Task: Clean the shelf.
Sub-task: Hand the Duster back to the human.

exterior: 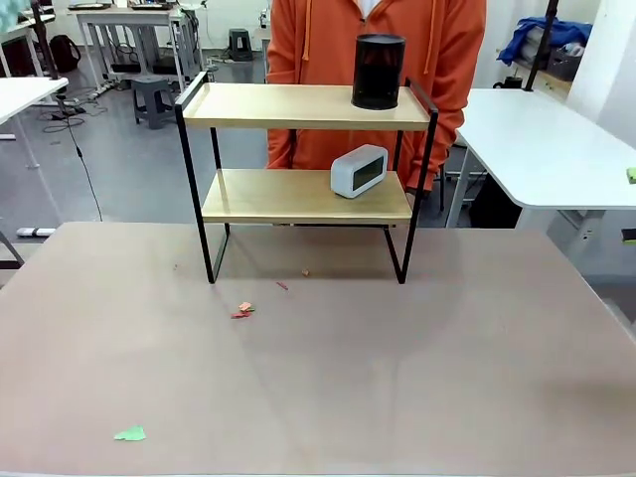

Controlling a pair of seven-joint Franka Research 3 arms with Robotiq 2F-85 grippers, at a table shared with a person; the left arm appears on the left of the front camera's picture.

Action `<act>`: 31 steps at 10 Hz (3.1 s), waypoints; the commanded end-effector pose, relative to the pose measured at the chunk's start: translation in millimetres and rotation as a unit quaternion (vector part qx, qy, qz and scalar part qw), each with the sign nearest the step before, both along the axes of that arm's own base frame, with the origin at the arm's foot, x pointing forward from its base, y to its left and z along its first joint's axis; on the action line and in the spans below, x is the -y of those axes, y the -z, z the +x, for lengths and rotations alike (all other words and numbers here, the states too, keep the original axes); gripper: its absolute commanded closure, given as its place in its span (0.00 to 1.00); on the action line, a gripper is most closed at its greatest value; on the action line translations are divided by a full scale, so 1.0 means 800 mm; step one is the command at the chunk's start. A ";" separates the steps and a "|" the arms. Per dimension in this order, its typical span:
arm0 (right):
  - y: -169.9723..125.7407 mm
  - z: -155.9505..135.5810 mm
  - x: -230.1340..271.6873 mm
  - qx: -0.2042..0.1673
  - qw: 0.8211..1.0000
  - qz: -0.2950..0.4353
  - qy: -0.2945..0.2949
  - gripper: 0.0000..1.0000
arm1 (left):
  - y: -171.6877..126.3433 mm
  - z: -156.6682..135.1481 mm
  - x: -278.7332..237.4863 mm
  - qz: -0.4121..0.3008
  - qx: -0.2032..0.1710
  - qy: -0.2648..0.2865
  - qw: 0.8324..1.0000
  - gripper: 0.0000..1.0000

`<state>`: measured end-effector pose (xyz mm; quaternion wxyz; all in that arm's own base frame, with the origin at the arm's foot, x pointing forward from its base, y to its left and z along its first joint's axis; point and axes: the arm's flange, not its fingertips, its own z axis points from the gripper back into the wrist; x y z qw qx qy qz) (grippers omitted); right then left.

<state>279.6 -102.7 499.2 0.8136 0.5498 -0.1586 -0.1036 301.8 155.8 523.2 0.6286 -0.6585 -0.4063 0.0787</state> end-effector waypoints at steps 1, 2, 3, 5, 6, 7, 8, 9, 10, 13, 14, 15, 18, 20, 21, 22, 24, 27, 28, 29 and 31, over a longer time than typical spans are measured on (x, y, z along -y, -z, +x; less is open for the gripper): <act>0.003 -0.004 0.002 0.006 1.000 -0.004 -0.004 0.00 | 0.025 0.011 0.023 -0.023 -0.163 -0.040 0.986 1.00; 0.003 -0.004 0.002 0.006 1.000 -0.004 -0.004 0.00 | 0.040 0.021 0.021 -0.017 -0.197 -0.036 0.979 1.00; 0.003 -0.004 0.002 0.006 1.000 -0.004 -0.004 0.00 | 0.052 0.031 0.022 -0.010 -0.222 -0.033 0.974 1.00; 0.003 -0.004 0.002 0.006 1.000 -0.004 -0.004 0.00 | 0.072 0.051 0.027 0.015 -0.298 -0.077 0.951 1.00; 0.003 -0.004 0.002 0.006 1.000 -0.004 -0.004 0.00 | 0.071 0.046 0.011 -0.001 -0.232 -0.053 0.971 1.00; 0.003 -0.004 0.002 0.006 1.000 -0.004 -0.004 0.00 | 0.071 0.046 0.011 -0.001 -0.232 -0.053 0.971 1.00; 0.003 -0.004 0.002 0.006 1.000 -0.004 -0.004 0.00 | 0.071 0.046 0.011 -0.001 -0.232 -0.053 0.971 1.00; 0.003 -0.004 0.002 0.006 1.000 -0.004 -0.004 0.00 | 0.071 0.046 0.011 -0.001 -0.232 -0.053 0.971 1.00; 0.003 -0.004 0.002 0.006 1.000 -0.004 -0.004 0.00 | 0.071 0.046 0.011 -0.001 -0.232 -0.053 0.971 1.00; 0.003 -0.004 0.002 0.006 1.000 -0.004 -0.004 0.00 | 0.071 0.046 0.011 -0.001 -0.232 -0.053 0.971 1.00; 0.003 -0.004 0.002 0.006 1.000 -0.004 -0.004 0.00 | 0.071 0.046 0.011 -0.001 -0.232 -0.053 0.971 1.00; 0.003 -0.004 0.002 0.006 1.000 -0.004 -0.004 0.00 | 0.071 0.046 0.011 -0.001 -0.232 -0.053 0.971 1.00; 0.003 -0.004 0.002 0.006 1.000 -0.004 -0.004 0.00 | 0.071 0.046 0.011 -0.001 -0.232 -0.053 0.971 1.00; 0.003 -0.004 0.002 0.006 1.000 -0.004 -0.004 0.00 | 0.068 0.047 0.013 0.006 -0.241 -0.059 0.969 0.25; 0.003 -0.004 0.002 0.006 1.000 -0.004 -0.004 0.00 | 0.064 0.045 0.013 0.011 -0.236 -0.050 0.970 0.00; 0.003 -0.004 0.002 0.006 1.000 -0.004 -0.004 0.00 | 0.063 0.043 0.013 0.014 -0.234 -0.049 0.971 0.24; 0.003 -0.004 0.002 0.006 1.000 -0.004 -0.004 0.00 | 0.063 0.040 0.014 0.025 -0.236 -0.043 0.970 0.00; 0.003 -0.004 0.002 0.006 1.000 -0.004 -0.004 0.00 | 0.058 0.031 0.015 0.035 -0.231 -0.040 0.972 0.00; 0.003 -0.004 0.002 0.006 1.000 -0.004 -0.004 0.00 | 0.058 0.022 0.024 0.049 -0.230 -0.010 0.972 0.00; 0.003 -0.004 0.002 0.006 1.000 -0.004 -0.004 0.00 | 0.064 0.013 0.039 0.058 -0.231 0.047 0.970 0.00; 0.003 -0.004 0.002 0.006 1.000 -0.004 -0.004 0.00 | 0.097 0.013 0.088 0.070 -0.255 0.176 0.948 0.00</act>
